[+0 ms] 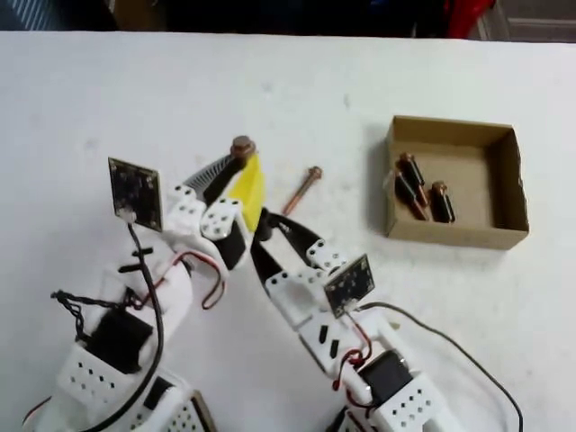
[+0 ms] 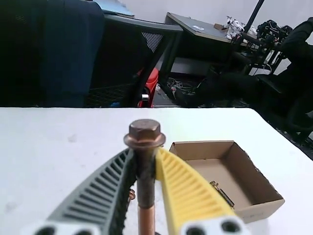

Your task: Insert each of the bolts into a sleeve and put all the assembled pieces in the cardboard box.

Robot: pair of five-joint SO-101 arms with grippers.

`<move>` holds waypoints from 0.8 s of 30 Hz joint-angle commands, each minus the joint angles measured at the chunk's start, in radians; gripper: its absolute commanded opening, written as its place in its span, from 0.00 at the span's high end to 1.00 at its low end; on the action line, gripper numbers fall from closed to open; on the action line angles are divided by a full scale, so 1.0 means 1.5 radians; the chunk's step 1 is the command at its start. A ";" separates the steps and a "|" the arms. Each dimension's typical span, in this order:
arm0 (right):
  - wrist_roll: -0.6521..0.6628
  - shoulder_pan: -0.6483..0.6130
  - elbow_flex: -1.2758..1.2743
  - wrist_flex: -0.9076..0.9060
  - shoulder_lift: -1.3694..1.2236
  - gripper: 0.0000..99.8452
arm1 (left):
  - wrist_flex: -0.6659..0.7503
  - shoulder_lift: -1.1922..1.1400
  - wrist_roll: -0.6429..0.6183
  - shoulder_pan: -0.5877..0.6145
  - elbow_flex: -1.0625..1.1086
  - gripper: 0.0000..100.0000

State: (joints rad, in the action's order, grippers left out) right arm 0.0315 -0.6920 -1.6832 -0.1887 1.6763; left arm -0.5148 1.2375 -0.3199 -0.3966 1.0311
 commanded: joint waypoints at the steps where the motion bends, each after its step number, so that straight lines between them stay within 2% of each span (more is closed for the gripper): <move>1: -0.008 0.008 -0.008 0.018 0.009 0.98 | -0.026 0.011 -0.009 -0.041 -0.005 0.98; 11: -0.010 0.023 0.003 0.014 0.009 0.98 | -0.098 0.011 -0.008 -0.056 -0.005 0.98; 15: -0.082 0.072 0.013 0.013 0.009 0.98 | -0.148 0.011 -0.008 -0.056 -0.005 0.98; 18: -0.088 0.078 0.014 0.012 0.009 0.98 | -0.172 0.011 -0.008 -0.057 -0.005 0.98; 24: -0.088 0.078 0.014 0.012 0.009 0.98 | -0.175 0.011 -0.008 -0.057 -0.005 0.98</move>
State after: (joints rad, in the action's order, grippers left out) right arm -0.0821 -0.6229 -1.6755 -0.1903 1.6778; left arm -0.7618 1.2405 -0.3199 -0.4703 1.0311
